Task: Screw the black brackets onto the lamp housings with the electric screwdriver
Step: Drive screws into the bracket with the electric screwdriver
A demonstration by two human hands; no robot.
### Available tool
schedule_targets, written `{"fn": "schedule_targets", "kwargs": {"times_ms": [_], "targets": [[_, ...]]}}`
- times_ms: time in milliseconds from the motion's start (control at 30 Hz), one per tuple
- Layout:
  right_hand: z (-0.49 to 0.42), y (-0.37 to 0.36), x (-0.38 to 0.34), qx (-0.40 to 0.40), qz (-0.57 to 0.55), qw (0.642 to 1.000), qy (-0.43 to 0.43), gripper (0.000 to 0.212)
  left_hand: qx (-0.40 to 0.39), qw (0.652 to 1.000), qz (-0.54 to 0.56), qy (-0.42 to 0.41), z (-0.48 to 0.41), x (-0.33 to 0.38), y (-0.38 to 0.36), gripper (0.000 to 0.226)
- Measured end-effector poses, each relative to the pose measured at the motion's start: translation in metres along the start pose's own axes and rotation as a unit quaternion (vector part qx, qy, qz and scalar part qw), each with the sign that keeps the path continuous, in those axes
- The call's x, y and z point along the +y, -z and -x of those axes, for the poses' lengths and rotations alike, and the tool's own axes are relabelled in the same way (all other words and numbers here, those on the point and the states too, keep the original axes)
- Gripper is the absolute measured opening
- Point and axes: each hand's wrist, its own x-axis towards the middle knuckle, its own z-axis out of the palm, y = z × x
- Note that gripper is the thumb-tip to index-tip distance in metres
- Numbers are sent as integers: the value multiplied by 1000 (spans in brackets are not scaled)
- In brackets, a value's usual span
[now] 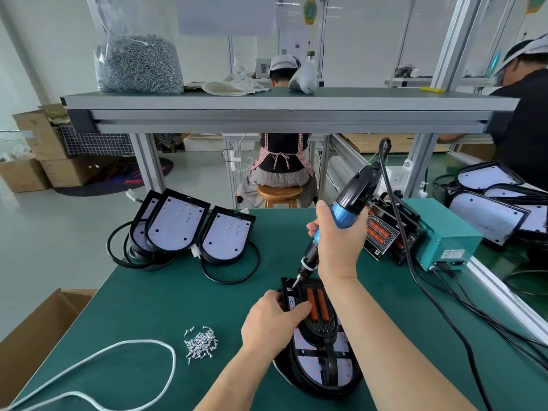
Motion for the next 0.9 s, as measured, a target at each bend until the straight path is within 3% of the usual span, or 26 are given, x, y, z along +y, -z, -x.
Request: {"fn": "schedule_targets", "kwargs": {"times_ms": [100,167,300,400,533,700,900], "targets": [[-1,1,-6,9,-7,1000,5,28,37,999,-1,-23,0,-3,-2,59],[-3,2,-12,12,-16,1000,8,32,109,989,11,-97,3,-7,-2,66],[-4,4,-20,10,-34,999,11,35,220,933,-90,-269,-4,-8,5,33],[-3,4,-23,13,-48,999,5,36,188,939,-115,-265,-8,-1,9,25],[-1,3,-26,18,-71,997,-4,45,166,959,-47,-227,-10,6,11,14],[0,2,-31,19,-91,996,-6,38,176,961,10,-213,-10,8,16,2],[2,2,-35,17,-108,994,-8,41,193,946,-59,-254,-8,11,18,7]]}}
